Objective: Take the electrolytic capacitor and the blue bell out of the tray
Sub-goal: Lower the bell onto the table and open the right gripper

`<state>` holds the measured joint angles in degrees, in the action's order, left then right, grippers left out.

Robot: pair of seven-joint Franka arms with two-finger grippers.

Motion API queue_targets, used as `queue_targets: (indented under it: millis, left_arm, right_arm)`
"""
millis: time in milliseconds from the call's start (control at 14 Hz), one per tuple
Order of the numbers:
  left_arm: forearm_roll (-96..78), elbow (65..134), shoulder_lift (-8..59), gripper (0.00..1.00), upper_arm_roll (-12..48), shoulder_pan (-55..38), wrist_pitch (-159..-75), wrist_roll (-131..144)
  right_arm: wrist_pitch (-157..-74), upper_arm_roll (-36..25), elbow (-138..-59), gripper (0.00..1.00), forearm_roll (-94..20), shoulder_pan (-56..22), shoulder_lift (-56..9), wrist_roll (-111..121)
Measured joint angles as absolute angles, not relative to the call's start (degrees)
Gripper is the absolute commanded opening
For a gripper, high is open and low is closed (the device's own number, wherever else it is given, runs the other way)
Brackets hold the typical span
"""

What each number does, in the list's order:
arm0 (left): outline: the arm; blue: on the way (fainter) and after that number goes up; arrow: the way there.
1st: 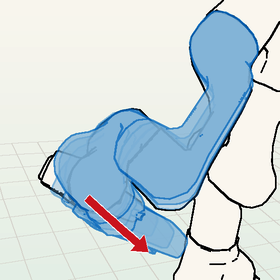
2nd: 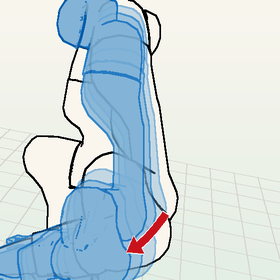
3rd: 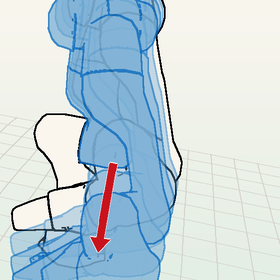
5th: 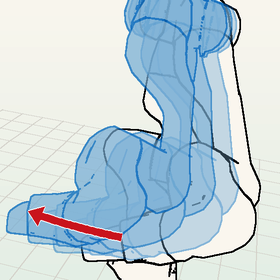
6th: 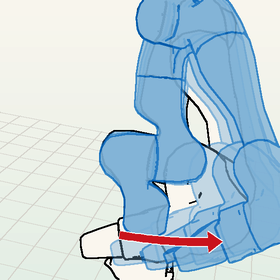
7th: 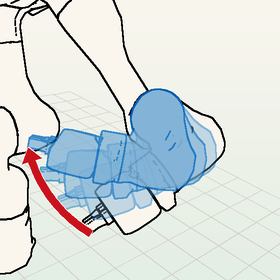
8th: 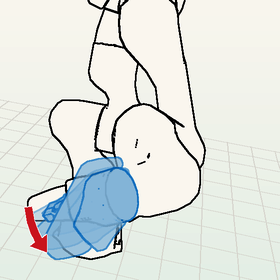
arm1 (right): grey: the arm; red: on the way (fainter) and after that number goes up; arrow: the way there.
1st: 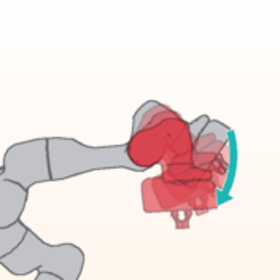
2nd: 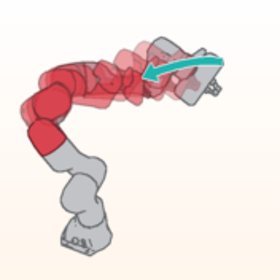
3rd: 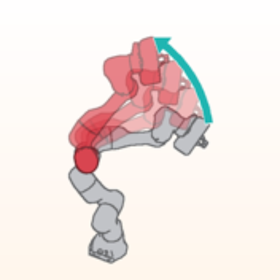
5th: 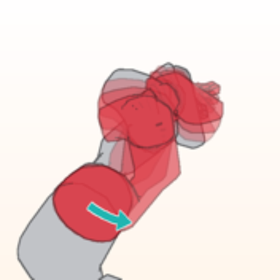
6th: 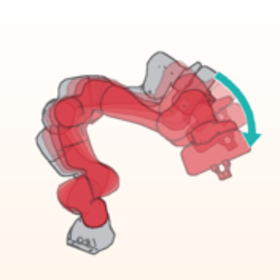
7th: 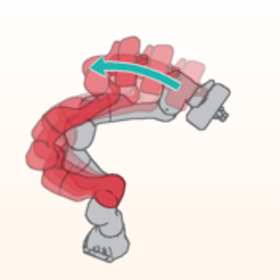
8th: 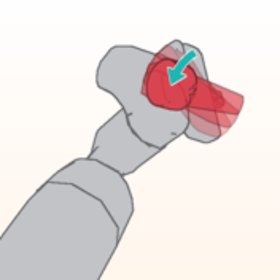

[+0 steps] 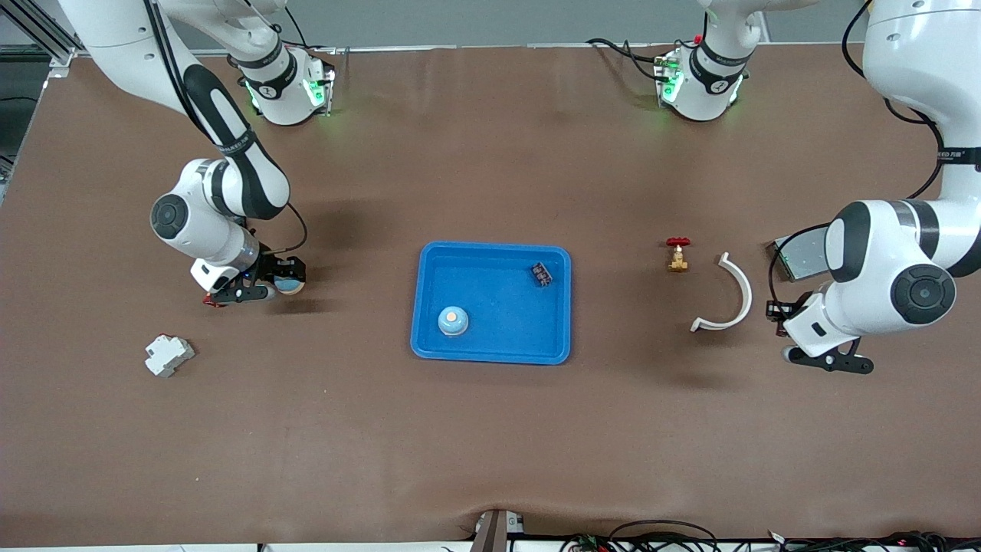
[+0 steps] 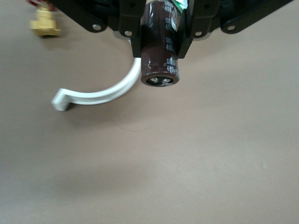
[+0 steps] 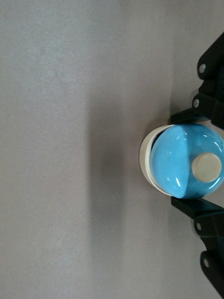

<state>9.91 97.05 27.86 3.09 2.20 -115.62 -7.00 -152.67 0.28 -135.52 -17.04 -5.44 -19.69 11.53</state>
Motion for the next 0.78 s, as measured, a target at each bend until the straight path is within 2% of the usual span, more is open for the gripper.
queue_targets:
  millis: [570, 784]
  left_arm:
    - [11.7, 97.4, 33.5, 0.0, 3.1, 3.4, -123.4, -7.7]
    - [11.7, 97.5, 34.9, 0.0, 3.1, 4.5, -124.3, -7.7]
  right_arm:
    - [-152.4, 0.5, -133.5, 1.0, -17.2, -5.5, -19.7, 12.7]
    - [-143.4, 0.9, -129.1, 1.0, -17.2, -6.5, -17.9, 12.2]
